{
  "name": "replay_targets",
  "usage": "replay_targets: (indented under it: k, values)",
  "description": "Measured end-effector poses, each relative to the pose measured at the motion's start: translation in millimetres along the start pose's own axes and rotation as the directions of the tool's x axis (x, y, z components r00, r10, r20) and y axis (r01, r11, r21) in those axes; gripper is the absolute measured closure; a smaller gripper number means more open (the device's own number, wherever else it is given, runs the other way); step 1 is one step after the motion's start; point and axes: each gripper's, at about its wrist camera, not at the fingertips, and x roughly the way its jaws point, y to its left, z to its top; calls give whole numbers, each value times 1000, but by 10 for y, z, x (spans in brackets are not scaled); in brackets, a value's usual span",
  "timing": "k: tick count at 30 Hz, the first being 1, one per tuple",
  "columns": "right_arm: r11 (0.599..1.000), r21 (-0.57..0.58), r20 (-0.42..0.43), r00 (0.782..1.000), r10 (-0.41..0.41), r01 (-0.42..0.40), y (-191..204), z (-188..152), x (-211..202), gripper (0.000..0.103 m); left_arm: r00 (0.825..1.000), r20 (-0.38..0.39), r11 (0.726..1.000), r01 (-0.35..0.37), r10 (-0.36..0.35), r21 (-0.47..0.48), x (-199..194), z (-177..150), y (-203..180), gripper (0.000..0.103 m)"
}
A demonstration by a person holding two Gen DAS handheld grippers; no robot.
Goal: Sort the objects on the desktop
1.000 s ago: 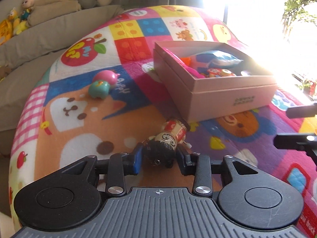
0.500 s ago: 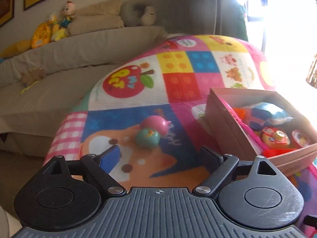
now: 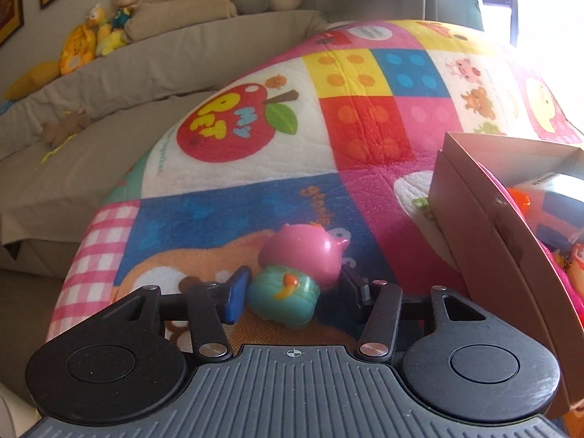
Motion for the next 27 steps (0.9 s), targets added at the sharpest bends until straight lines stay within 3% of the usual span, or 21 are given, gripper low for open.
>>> replay_targets:
  k: [7, 12, 14, 16, 19, 20, 24, 27]
  values:
    - [1000, -13, -14, 1000, 14, -15, -12, 21, 12, 0, 986, 20, 986, 163, -164, 26, -928, -553, 54, 46]
    - [1000, -15, -12, 1000, 14, -14, -8, 23, 4, 0, 985, -2, 985, 171, -171, -13, -1419, -1046, 70, 43]
    - [999, -19, -23, 999, 25, -26, 14, 48, 1, 0, 989, -14, 989, 144, -145, -37, -1511, -1198, 79, 30]
    - [995, -7, -20, 994, 104, -104, 66, 110, -35, 0, 990, -14, 988, 141, -142, -55, -1573, -1310, 101, 12]
    - [980, -36, 41, 980, 196, -194, 295, 238, -158, 0, 988, -23, 988, 150, -151, -46, -1631, -1377, 86, 1]
    - [977, -48, 53, 976, 212, -209, 363, 278, -180, 1, 987, -31, 987, 155, -156, -35, -1632, -1390, 67, 0]
    - [934, -21, -19, 934, 356, -357, 686, 579, -59, 33, 989, -37, 989, 141, -140, 31, -1631, -1403, -46, 0]
    - [921, 20, -67, 919, 389, -389, 843, 698, 129, 37, 988, -37, 988, 151, -150, 27, -1623, -1411, -38, 0]
